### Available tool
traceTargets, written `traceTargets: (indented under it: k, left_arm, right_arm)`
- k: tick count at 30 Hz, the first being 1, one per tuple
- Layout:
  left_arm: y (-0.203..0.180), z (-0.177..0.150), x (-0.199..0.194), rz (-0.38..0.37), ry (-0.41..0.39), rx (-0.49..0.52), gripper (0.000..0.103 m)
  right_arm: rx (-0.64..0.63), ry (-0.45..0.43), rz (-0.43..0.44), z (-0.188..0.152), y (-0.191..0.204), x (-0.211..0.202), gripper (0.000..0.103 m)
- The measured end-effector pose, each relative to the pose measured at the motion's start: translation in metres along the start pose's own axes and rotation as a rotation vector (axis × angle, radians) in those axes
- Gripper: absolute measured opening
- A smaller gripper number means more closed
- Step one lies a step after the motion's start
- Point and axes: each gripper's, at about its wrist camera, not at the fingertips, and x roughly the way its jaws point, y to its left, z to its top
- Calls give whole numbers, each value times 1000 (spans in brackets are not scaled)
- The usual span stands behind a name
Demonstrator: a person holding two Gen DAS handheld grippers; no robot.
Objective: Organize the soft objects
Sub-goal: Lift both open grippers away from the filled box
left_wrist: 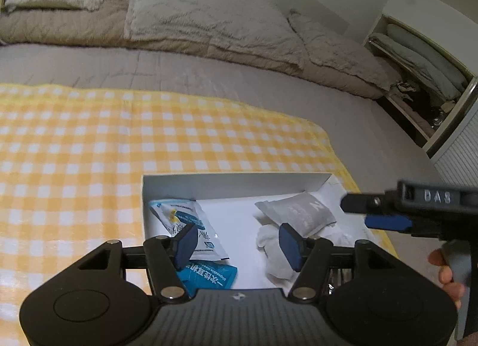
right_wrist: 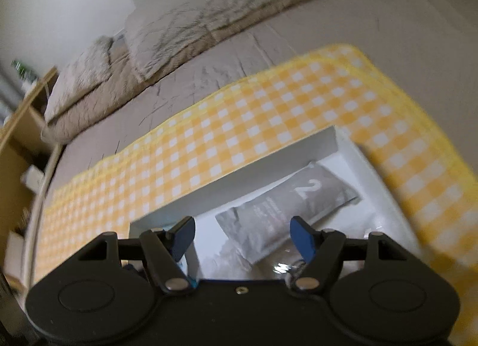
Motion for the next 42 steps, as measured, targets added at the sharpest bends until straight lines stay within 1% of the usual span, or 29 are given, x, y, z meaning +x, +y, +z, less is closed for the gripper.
traceTargets:
  k: [6,9,11,13,18,20,21,25,29,31,37,39,42]
  left_arm:
    - [-15,1,-44,20,-46,67,64]
    - [-21,0,-68,29,-68,88,71]
    - [-25,-2,-86,37,-80,105,74]
    - [-28,-4,-103,40,-99,122,80]
    - [-36,-13,-141,73,-152,167,88]
    - [-37,-19,-154,80,-173,175,91]
    - [-38,-23,-161,78,-180,180,93]
    - [-45,-40,-184,81,-223,193,103]
    - [-53,-61,-204,105,-268,238,103]
    - [-56,-71,-213,114,-273,251,103]
    - [-52,-96,-235,129,-302,243,103]
    - [-52,-104,-241,144,-314,239,103]
    - [-54,-116,-246,181,-318,257,103]
  right_arm:
    - [-79,-35,-23,-15,9,-43,73]
    - [-128,-67,-42,-23,20,-63,73]
    - [-147,-85,-40,-28,24,-76,75]
    - [-174,-109,-34,-34,29,-90,76]
    - [-245,-177,-62,-52,39,-122,79]
    - [-253,-201,-60,-59,41,-136,80]
    - [-256,-227,-63,-64,43,-145,80]
    - [-294,-292,-62,-83,50,-175,80]
    - [-324,-333,-56,-105,56,-199,85]
    - [-340,-351,-55,-117,58,-209,87]
    - [-352,-386,-72,-153,58,-233,95]
    - [-366,-401,-79,-164,58,-238,98]
    - [-387,-427,-100,-182,57,-242,99]
